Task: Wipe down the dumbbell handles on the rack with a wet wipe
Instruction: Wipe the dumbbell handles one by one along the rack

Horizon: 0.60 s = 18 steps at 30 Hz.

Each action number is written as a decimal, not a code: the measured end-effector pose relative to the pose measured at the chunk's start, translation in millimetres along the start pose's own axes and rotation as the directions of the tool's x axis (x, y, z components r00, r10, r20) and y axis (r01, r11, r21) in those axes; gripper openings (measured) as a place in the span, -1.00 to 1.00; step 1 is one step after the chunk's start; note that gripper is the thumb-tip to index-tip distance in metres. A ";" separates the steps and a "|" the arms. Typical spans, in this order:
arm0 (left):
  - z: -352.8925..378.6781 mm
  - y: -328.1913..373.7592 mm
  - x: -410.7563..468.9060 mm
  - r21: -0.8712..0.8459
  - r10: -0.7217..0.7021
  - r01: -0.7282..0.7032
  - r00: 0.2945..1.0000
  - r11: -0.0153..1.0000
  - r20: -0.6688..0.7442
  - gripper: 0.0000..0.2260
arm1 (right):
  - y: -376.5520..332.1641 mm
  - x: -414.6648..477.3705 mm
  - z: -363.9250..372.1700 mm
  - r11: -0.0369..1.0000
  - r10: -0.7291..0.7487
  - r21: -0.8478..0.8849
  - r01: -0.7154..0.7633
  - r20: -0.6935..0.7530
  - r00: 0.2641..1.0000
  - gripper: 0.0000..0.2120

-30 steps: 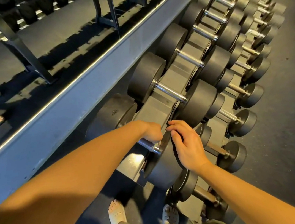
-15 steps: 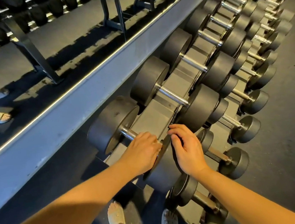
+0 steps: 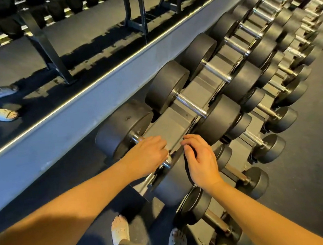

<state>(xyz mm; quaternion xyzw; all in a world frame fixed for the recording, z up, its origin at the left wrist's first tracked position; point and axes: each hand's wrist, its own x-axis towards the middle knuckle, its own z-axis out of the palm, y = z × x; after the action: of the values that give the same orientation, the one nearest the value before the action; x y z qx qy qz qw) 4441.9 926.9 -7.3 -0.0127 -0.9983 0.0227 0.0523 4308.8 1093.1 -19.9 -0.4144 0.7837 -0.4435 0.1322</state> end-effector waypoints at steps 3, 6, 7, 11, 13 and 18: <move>14.3 30.4 -28.1 -0.439 -0.439 0.373 0.897 0.818 -0.056 -0.93 | 0.9 0.2 -0.4 1.000 -0.004 0.010 0.004 0.003 1.000 -0.69; 16.9 61.8 -39.9 -0.851 -0.860 0.503 0.356 -0.152 0.365 -0.87 | 0.0 1.6 -0.3 1.000 -0.008 0.008 0.008 0.003 1.000 -0.66; 20.0 68.6 -42.3 -0.837 -0.845 0.417 0.240 -0.355 0.478 -0.88 | -0.4 1.7 -0.2 1.000 -0.007 0.007 0.007 0.003 1.000 -0.65; 32.7 79.2 -33.8 -0.735 -0.733 0.272 0.132 -0.621 0.667 -0.96 | -0.2 2.3 -1.9 1.000 -0.025 0.006 0.025 0.005 1.000 -0.67; 34.6 76.5 -24.2 -0.683 -0.666 0.216 0.153 -0.698 0.730 -0.92 | -0.5 2.5 -1.7 0.999 -0.032 0.010 0.032 0.008 0.999 -0.68; 35.0 74.4 -18.8 -0.683 -0.654 0.271 0.200 -0.678 0.729 -0.84 | -2.5 2.2 -1.4 0.999 -0.040 0.019 0.041 -0.011 0.999 -0.69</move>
<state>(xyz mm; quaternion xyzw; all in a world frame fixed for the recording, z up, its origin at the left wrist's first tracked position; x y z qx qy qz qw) 4458.6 999.1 -47.5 0.5717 -0.3905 -0.7021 0.1663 4308.0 1091.6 -16.7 -0.4266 0.7715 -0.4557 0.1231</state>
